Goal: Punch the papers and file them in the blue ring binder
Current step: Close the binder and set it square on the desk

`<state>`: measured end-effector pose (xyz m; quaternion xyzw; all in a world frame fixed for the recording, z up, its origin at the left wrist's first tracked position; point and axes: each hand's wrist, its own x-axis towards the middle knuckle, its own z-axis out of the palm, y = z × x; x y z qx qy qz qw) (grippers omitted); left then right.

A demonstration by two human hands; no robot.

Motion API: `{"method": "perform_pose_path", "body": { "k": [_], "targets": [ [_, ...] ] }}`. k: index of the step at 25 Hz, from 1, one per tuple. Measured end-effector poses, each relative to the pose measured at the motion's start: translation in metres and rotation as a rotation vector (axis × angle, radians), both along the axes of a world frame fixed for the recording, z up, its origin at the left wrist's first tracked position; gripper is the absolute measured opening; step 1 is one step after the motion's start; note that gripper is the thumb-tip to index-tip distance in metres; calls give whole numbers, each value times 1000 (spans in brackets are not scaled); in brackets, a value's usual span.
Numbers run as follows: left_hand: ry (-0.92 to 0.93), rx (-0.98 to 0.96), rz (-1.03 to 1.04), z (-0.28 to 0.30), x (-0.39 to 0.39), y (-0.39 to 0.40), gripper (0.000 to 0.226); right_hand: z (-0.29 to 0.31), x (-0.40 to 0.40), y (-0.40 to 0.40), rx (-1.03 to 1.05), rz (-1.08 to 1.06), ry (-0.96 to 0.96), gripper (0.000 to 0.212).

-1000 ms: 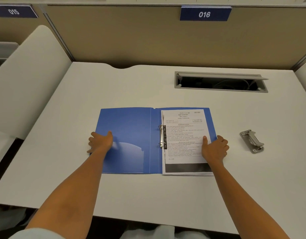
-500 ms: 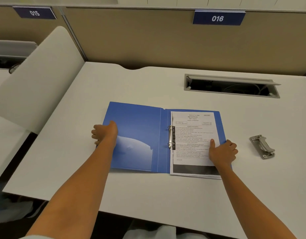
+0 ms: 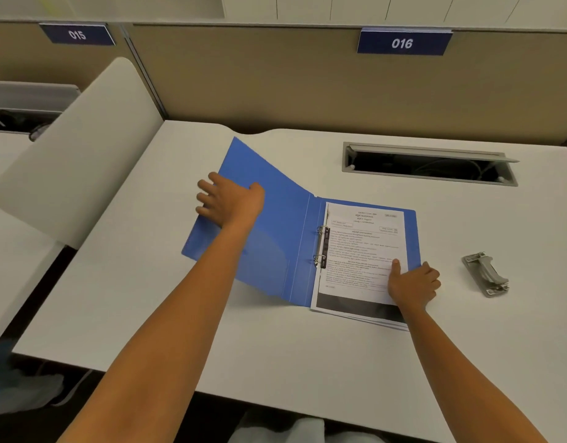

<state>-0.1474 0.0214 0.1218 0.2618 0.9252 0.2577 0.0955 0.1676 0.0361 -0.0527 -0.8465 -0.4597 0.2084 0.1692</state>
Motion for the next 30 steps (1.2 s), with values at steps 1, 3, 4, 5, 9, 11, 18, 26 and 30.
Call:
{"method": "perform_pose_path", "body": {
  "k": [1,3,4,5,9,11,18,26,30],
  "targets": [
    [19,-18,-49,9,7,2,70,1,1,1,2,-4,13,68],
    [48,-28,-141,25,20,5,72,2,2,0,12,-11,37,65],
    [47,-20,-183,34,26,6,71,2,3,0,20,-11,49,64],
    [39,-10,-224,41,33,7,69,2,5,0,29,-12,66,63],
    [21,-13,-375,64,59,10,57,3,9,-2,63,-20,133,61],
    [-21,-23,-440,67,67,12,49,4,12,-2,77,-29,173,61],
    [-443,39,-501,48,81,19,34,9,22,-1,120,-44,187,58],
    [-949,-129,-611,31,115,21,86,89,-4,8,323,247,756,40],
    [-920,-246,-655,2,132,19,88,126,-8,15,194,311,1104,55]
  ]
}}
